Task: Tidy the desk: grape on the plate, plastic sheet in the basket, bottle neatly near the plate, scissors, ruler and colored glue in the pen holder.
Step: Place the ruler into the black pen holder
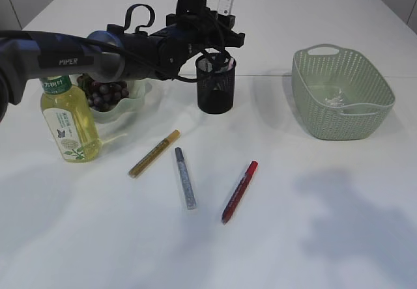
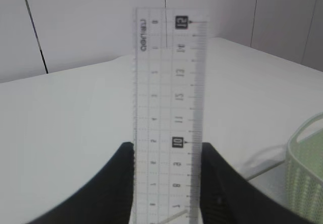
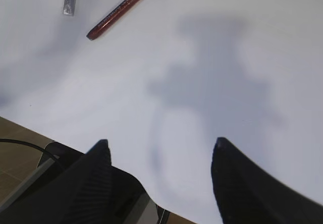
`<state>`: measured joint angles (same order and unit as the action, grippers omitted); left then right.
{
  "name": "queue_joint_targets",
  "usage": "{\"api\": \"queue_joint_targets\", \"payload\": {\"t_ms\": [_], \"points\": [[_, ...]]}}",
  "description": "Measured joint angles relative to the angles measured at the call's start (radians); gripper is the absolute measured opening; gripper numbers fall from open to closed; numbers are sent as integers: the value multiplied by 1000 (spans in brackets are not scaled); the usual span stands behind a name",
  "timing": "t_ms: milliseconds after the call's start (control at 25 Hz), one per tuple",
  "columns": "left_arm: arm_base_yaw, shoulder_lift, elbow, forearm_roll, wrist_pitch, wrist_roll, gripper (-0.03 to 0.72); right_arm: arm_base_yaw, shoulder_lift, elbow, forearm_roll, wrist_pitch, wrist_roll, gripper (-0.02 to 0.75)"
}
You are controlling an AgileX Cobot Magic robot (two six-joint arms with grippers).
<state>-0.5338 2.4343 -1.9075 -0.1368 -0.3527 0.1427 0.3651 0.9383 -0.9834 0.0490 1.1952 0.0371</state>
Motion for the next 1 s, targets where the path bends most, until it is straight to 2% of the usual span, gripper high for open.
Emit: {"api": "queue_joint_targets", "payload": {"t_ms": [1000], "points": [[0, 0, 0, 0, 0, -1, 298, 0, 0, 0, 0, -4, -1, 490]]}}
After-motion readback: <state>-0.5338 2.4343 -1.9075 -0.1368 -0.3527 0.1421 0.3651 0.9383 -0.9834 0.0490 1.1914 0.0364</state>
